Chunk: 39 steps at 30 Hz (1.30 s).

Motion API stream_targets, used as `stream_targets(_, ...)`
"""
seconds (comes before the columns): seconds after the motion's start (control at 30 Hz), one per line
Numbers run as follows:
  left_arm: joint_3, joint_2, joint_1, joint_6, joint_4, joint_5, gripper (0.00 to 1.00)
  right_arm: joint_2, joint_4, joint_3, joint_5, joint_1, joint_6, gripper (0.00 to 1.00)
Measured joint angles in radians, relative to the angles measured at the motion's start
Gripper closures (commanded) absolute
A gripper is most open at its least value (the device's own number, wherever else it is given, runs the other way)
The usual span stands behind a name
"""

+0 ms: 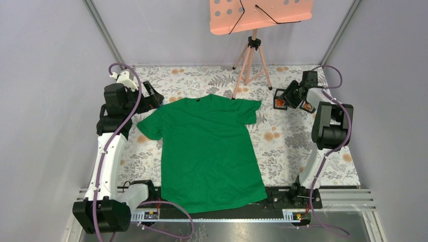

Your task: Pin the brooch onto the clothing

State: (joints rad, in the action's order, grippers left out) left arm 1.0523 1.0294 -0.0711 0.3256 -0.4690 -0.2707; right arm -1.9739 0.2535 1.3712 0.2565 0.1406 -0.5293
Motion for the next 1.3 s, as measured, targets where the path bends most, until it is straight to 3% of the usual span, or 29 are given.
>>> stream_targets(0.3,0.0,0.0,-0.004,0.0,0.0,-0.004,0.06,-0.038,-0.012,0.01,-0.002,0.002,-0.038,0.52)
stream_targets(1.03,0.0,0.0,-0.012,0.0,0.0,-0.014,0.05,-0.078,0.026,0.049,-0.076,0.003,-0.126,0.54)
stream_targets(1.3,0.0,0.005,-0.017,0.0,0.0,-0.016,0.06,-0.107,0.023,0.066,-0.083,0.003,-0.166,0.59)
